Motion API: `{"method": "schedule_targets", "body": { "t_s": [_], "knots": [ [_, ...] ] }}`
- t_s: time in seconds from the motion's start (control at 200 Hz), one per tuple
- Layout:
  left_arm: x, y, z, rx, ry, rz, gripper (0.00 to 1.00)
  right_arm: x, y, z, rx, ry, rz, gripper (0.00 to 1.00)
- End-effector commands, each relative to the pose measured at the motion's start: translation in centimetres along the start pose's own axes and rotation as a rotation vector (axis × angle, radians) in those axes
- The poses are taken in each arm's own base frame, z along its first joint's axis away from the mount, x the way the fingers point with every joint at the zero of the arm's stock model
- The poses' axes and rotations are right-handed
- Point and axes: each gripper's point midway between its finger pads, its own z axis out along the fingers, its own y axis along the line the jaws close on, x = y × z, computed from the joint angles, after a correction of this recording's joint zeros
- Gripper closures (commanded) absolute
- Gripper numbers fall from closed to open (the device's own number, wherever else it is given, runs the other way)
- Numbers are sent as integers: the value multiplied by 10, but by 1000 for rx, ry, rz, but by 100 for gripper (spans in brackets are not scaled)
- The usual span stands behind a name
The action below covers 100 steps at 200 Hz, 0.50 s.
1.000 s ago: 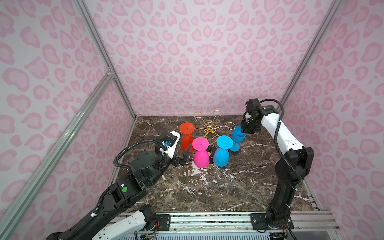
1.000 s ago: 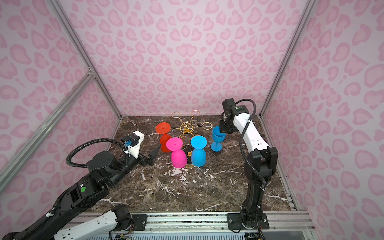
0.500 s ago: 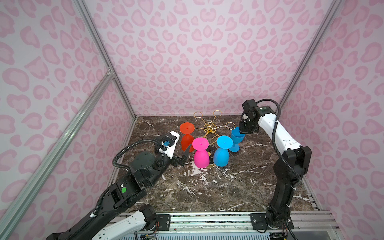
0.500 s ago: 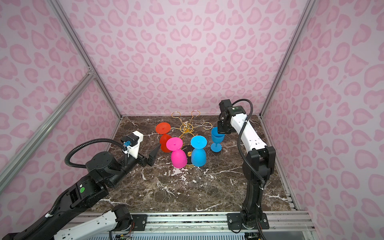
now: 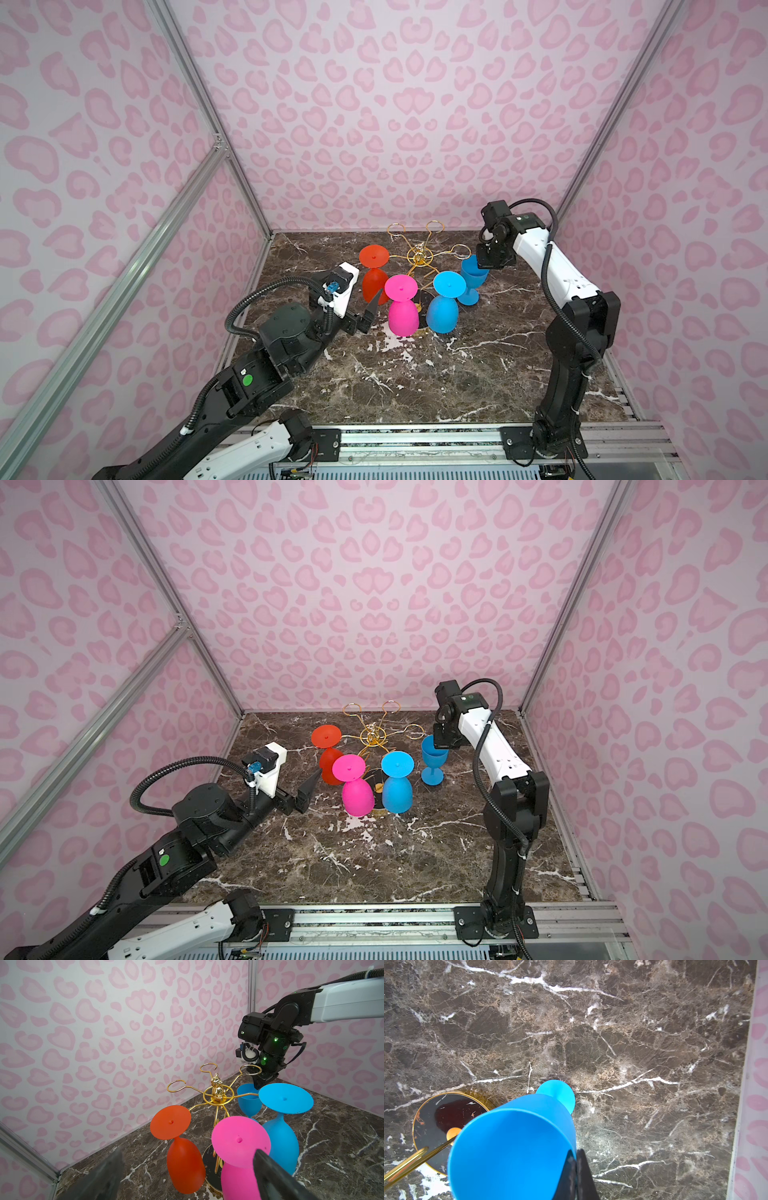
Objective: Take the wine glass off the wine glass rack
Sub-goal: Place the wine glass at the top-center of the table.
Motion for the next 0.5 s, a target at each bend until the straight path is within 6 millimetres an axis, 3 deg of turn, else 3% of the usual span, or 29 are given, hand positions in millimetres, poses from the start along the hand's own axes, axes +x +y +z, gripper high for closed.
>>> {"method": "schedule_targets", "body": {
  "t_s": [0.0,0.495],
  "knots": [
    [-2,0,0,1,-6,-10,2,-2,0,6,11,-1,1,100],
    [1,0,0,-3,2,-5,2,1,-1,12,22,9,-6,100]
  ]
}}
